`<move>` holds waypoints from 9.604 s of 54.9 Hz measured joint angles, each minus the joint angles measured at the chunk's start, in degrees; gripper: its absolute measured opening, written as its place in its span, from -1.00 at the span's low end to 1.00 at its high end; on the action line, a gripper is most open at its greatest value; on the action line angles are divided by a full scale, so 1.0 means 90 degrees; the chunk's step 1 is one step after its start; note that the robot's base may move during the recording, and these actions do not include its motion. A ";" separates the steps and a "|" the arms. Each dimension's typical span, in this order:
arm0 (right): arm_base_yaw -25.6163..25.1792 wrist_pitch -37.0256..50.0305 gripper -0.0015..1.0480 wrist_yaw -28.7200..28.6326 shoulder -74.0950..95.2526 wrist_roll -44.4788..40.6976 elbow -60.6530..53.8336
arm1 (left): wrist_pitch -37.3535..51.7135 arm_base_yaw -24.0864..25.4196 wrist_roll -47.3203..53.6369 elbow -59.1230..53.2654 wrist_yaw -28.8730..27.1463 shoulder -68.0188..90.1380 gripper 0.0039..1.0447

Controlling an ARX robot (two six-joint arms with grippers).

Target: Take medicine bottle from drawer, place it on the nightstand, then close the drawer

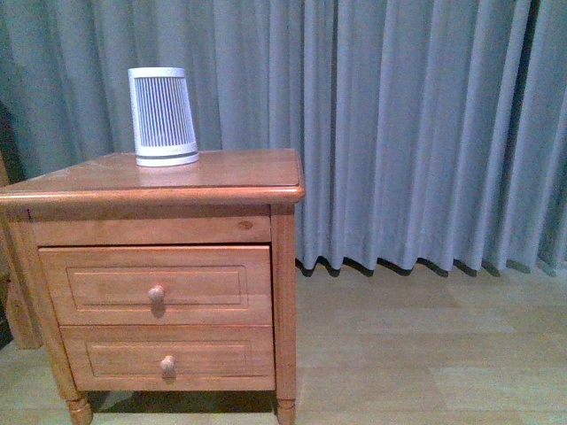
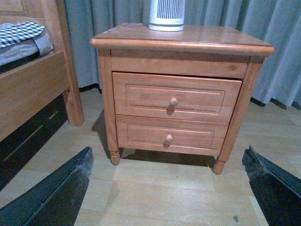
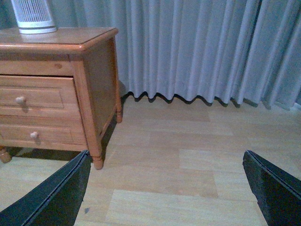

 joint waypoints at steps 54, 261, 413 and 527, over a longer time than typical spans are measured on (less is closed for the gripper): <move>0.0000 0.0000 0.87 0.0000 0.0002 0.0000 0.0000 | 0.3475 -0.0765 0.0124 0.4792 -0.0087 1.1064 0.88; 0.0000 0.0000 0.87 -0.0002 0.0002 0.0000 0.0000 | -0.0265 -0.0682 -0.0741 0.2069 0.0663 0.4566 0.87; 0.1586 0.1831 0.87 0.2934 1.1217 0.2863 0.4257 | -0.0005 -0.0027 0.0005 0.0000 -0.0012 0.0012 0.88; 0.2072 0.0590 -0.42 -0.0248 0.8308 0.2334 0.5627 | -0.0005 -0.0027 0.0005 0.0000 -0.0012 0.0012 0.88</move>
